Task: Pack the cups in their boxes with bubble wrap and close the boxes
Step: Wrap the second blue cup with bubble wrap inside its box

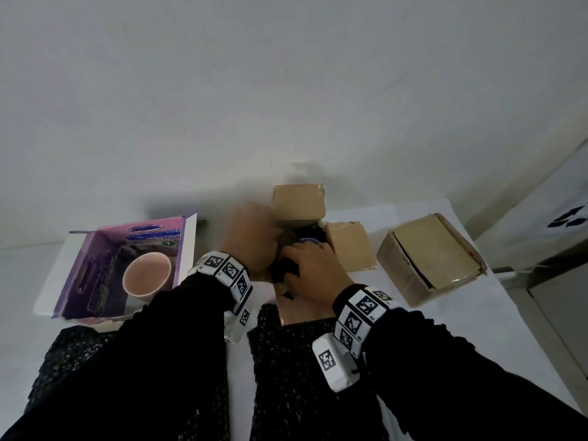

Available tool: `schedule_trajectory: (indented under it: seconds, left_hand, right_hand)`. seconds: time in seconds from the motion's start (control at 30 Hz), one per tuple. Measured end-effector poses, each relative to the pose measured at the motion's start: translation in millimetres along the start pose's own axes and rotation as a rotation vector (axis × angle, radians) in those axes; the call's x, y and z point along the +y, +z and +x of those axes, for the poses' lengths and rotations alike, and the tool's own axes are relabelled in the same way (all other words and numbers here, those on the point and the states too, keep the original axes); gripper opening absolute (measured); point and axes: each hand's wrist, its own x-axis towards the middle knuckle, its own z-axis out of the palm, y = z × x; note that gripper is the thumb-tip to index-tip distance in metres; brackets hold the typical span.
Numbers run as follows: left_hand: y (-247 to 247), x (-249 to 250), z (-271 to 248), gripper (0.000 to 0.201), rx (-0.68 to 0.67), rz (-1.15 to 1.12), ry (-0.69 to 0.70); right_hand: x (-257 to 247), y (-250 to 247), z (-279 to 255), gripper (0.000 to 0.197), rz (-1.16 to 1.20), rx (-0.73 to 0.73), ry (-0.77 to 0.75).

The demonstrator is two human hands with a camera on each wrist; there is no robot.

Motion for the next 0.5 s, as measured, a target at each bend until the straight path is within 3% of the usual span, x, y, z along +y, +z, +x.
schedule_trajectory:
  seconds: [0.27, 0.37, 0.43, 0.5]
  left_hand:
    - [10, -16, -6, 0.036, 0.088, 0.102, 0.083]
    - [11, -13, -6, 0.035, 0.049, 0.180, 0.138]
    - [14, -11, -6, 0.041, 0.005, 0.174, 0.178]
    - [18, -11, -6, 0.049, 0.031, 0.089, 0.130]
  right_hand:
    - [1, 2, 8, 0.028, -0.204, -0.186, 0.001]
    - [-1, 4, 13, 0.034, -0.285, -0.197, -0.016]
    - [1, 5, 17, 0.039, -0.328, -0.203, -0.024]
    - [6, 5, 20, 0.047, -0.325, -0.194, -0.029]
